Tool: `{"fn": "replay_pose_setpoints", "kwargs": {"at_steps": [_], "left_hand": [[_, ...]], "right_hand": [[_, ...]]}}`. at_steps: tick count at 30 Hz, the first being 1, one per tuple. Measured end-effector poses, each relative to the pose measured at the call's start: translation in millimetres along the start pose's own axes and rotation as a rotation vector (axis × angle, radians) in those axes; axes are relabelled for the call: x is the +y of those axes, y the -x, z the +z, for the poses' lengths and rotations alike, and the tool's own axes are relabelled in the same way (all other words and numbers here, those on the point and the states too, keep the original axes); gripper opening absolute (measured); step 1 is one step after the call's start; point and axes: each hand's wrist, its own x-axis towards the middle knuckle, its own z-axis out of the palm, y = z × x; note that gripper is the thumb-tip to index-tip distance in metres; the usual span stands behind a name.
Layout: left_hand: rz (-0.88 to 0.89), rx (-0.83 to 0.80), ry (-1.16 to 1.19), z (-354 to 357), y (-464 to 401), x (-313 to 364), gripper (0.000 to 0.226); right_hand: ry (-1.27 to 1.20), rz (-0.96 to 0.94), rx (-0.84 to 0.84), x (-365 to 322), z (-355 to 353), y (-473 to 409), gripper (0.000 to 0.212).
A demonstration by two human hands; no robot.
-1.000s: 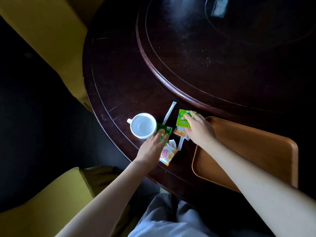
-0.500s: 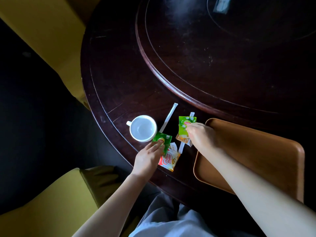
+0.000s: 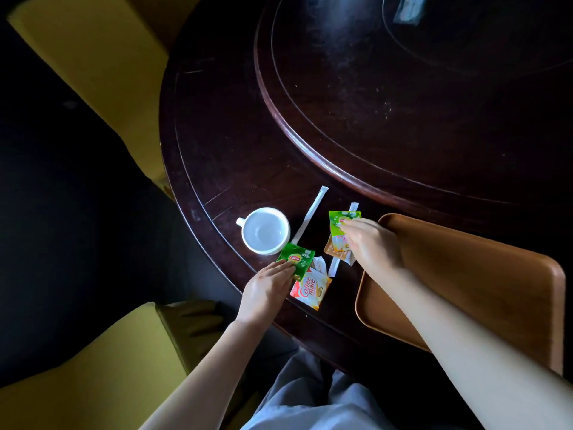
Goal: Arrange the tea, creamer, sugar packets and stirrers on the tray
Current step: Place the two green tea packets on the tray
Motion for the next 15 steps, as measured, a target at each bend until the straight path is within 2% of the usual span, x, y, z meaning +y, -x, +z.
{"fn": "replay_pose_setpoints", "kwargs": {"at_steps": [3,6,8,11,15], "left_hand": [[-0.017,0.069,0.064,-6,3,8,0.02],[-0.034,0.167,0.139,-16,8,23,0.026],[0.024,0.202,0.159,-19,8,38,0.03],[0.15,0.17,0.148,-7,-1,66,0.027],[0.29,0.042,0.134,35,-25,98,0.024]], "right_hand": [[-0.044,0.009,0.162,-7,-19,12,0.022],[-0.087,0.058,0.302,-6,-39,38,0.025],[-0.073,0.111,0.375,2,-52,62,0.024],[0.016,0.197,0.419,19,-64,99,0.024],[0.099,0.276,0.412,42,-71,132,0.028]]}}
